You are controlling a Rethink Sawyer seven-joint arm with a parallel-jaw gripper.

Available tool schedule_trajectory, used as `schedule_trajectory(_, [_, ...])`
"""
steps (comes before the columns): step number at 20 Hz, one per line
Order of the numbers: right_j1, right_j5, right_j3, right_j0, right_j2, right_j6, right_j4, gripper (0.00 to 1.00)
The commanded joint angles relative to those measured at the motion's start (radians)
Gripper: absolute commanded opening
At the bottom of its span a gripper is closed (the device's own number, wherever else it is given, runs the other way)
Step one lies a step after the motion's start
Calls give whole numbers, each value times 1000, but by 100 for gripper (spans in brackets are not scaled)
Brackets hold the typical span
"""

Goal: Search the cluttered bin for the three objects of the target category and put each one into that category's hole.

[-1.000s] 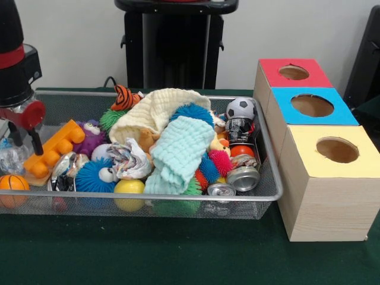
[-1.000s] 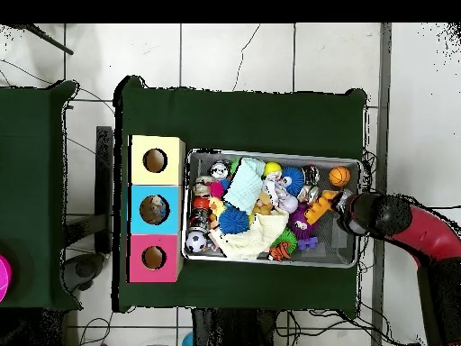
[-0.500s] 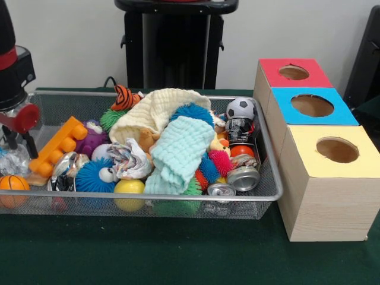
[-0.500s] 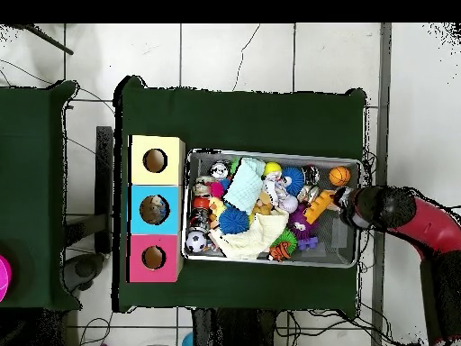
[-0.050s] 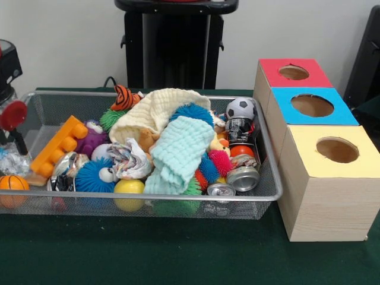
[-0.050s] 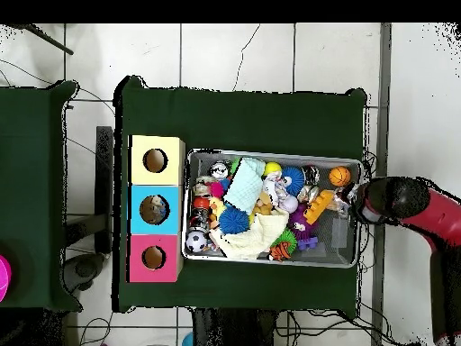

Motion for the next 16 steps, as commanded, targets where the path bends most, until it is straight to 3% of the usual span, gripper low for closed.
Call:
schedule_trajectory(1, [24, 81, -121, -4, 70, -184, -14, 100])
schedule_trajectory(7, [61, 107, -199, 19, 67, -172, -23, 100])
schedule_trajectory(16, [139, 36, -249, 50, 64, -117, -18, 100])
